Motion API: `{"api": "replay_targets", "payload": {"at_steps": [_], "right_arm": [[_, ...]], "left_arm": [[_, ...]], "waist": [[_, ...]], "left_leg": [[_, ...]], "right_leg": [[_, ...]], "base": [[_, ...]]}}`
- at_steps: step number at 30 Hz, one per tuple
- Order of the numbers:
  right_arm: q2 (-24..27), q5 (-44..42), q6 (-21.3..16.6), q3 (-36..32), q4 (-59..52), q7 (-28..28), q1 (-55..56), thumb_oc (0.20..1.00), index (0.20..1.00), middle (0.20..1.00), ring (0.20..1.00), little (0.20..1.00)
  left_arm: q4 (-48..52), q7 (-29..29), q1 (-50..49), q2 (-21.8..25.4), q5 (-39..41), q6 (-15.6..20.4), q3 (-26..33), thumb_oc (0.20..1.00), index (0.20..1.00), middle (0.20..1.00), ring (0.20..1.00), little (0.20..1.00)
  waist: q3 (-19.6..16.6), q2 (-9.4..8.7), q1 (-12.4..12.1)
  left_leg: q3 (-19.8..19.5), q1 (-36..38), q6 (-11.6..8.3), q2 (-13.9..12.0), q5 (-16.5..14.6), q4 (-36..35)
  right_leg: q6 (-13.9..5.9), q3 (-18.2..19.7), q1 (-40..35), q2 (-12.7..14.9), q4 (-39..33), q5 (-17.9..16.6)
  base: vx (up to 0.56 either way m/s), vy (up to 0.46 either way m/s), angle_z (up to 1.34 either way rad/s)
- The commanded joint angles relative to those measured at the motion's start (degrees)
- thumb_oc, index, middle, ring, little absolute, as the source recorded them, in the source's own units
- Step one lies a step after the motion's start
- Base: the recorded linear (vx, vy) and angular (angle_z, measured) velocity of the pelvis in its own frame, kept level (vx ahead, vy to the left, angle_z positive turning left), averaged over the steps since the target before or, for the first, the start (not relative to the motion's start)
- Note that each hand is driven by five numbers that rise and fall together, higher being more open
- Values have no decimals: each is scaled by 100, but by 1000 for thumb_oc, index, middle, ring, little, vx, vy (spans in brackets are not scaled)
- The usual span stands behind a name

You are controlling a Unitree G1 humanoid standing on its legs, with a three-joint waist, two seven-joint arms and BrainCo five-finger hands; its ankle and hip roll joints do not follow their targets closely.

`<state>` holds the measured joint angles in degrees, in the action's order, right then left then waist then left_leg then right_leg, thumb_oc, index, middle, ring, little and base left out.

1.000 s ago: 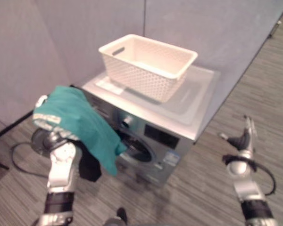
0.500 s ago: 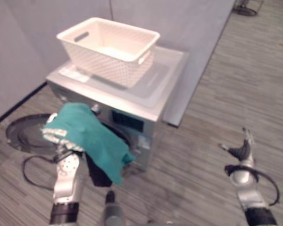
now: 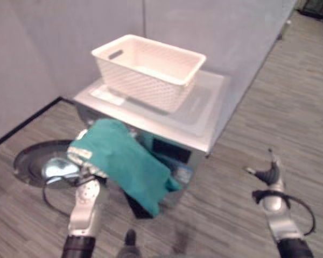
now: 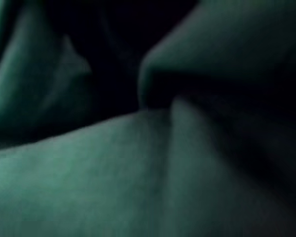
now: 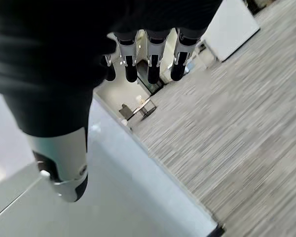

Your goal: Grab the laundry basket,head to the washer,open it,put in the laundry and shut it.

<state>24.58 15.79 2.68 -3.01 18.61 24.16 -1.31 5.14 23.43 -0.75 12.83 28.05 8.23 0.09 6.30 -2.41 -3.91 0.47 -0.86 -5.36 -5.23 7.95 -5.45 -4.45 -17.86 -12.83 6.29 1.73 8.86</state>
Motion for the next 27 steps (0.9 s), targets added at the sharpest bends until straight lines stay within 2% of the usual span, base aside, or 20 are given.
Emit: {"api": "replay_targets", "payload": {"at_steps": [1, 2, 3, 6, 11, 13, 16, 21, 27], "right_arm": [[321, 67, -130, -54, 120, 31, -155, 1000, 1000, 1000, 1000, 1000], [323, 67, -130, -56, 121, 32, -148, 1000, 1000, 1000, 1000, 1000], [271, 39, -124, 1, 151, 27, -164, 1000, 1000, 1000, 1000, 1000], [175, 77, -107, 141, 184, 86, -268, 1000, 1000, 1000, 1000, 1000], [66, 84, -202, 365, 248, 106, -346, 1000, 1000, 1000, 1000, 1000], [17, 27, -278, 541, 260, 105, -339, 1000, 1000, 1000, 1000, 1000], [-31, -44, -315, 650, 252, 89, -329, 1000, 1000, 1000, 1000, 1000], [-81, -163, -303, 886, 110, 5, -320, 1000, 1000, 1000, 1000, 1000], [-64, -215, -288, 852, -74, 34, -283, 1000, 1000, 1000, 1000, 1000]], "left_arm": [[452, -527, -85, 48, 551, 402, -238, 200, 200, 200, 200, 200], [448, -538, -90, 52, 566, 407, -243, 200, 200, 200, 200, 200], [427, -746, -277, 4, 1082, 380, -575, 200, 200, 200, 200, 200], [390, -1090, -654, 28, 1637, 256, -1144, 200, 200, 200, 200, 200], [290, -1470, -1159, 108, 2200, 109, -1785, 200, 200, 200, 200, 200], [149, -1545, -1205, 279, 2285, 49, -2126, 200, 200, 200, 200, 200], [37, -1513, -1163, 331, 2296, 67, -2175, 200, 200, 200, 200, 200], [-297, -1216, -1125, 313, 2272, 155, -1913, 200, 200, 200, 200, 200], [-407, -1005, -1119, 213, 2360, 300, -1490, 200, 200, 200, 200, 200]], "waist": [[-371, 112, -88], [-376, 111, -93], [-332, 120, -90], [-204, 154, -94], [23, 219, -122], [166, 258, -98], [230, 246, -74], [369, 145, -84], [541, -9, -188]], "left_leg": [[-46, 2, -199, -620, -346, 237], [-45, 4, -196, -616, -347, 237], [-48, -13, -150, -562, -351, 231], [-42, -75, -86, -486, -357, 231], [-35, -170, 23, -376, -387, 280], [-29, -268, 50, -313, -357, 293], [-28, -331, 60, -305, -322, 280], [11, -527, 95, -310, -227, 153], [-38, -837, 120, -295, -164, 168]], "right_leg": [[-16, -127, 75, 29, 78, 297], [-18, -127, 72, 33, 76, 296], [-38, -139, 67, 51, 51, 277], [-79, -147, 120, 102, 55, 254], [-122, -91, 240, 190, 159, 259], [-136, -93, 327, 236, 196, 260], [-132, -108, 403, 246, 231, 259], [-147, -127, 725, 256, 336, 234], [-154, -174, 965, 254, 330, 169]], "base": [[8, 37, -10], [-5, 29, -7], [-12, 17, -5], [-45, 11, 0], [-50, 17, -2], [-66, 25, 1], [-49, -3, 4], [-56, -5, -1], [-53, -8, -1]]}}
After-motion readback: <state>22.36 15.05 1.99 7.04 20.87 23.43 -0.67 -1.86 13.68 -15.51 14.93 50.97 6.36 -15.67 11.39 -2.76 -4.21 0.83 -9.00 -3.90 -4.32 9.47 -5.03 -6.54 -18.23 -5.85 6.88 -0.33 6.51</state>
